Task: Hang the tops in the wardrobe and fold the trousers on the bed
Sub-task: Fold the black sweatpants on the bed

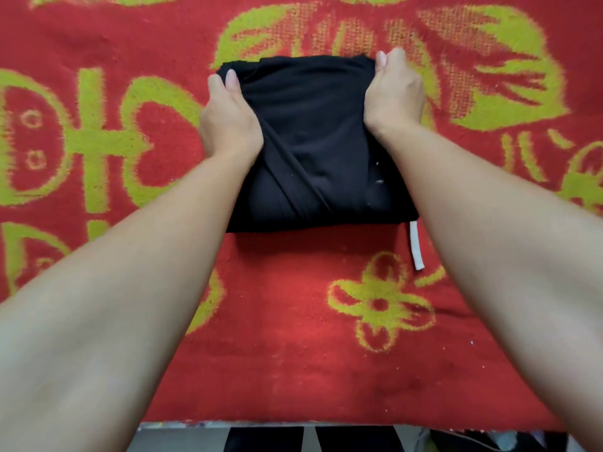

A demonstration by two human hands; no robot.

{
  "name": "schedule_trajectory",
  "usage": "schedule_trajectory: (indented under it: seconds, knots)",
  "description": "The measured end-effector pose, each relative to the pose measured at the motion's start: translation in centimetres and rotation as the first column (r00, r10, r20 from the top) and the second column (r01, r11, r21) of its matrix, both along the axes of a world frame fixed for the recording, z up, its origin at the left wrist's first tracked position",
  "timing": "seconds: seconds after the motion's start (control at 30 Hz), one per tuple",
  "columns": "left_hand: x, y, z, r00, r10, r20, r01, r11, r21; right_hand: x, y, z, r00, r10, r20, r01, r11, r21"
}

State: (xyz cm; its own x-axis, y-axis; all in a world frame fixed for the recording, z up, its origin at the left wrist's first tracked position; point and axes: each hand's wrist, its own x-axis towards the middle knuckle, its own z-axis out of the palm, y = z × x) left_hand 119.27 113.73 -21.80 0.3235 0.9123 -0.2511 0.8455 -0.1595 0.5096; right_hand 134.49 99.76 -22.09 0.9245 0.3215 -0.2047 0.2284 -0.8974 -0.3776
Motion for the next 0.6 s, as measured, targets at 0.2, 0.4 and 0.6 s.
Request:
schedule_trajectory:
  seconds: [0.2, 0.4, 0.6]
  knots:
    - [-2.3, 2.4, 2.1, 0.968, 0.184, 0.171, -0.131, 0.951, -0.281, 0.5, -3.8, 3.4, 0.976, 0.009, -0.219, 0.024, 0.988, 0.15]
    - [-3.9, -2.8, 4.1, 0.938, 0.318, 0.14, -0.255, 0.903, -0.345, -6.2, -7.7, 5.4, 0.856, -0.425, -0.294, 0.456, 0.889, 0.043]
    - [-5.6, -3.6, 5.7, 0.951, 0.229, 0.207, -0.017, 0.71, -0.704, -9.0, -8.1, 6.5, 0.739, -0.277, -0.614, 0.432, 0.895, 0.117]
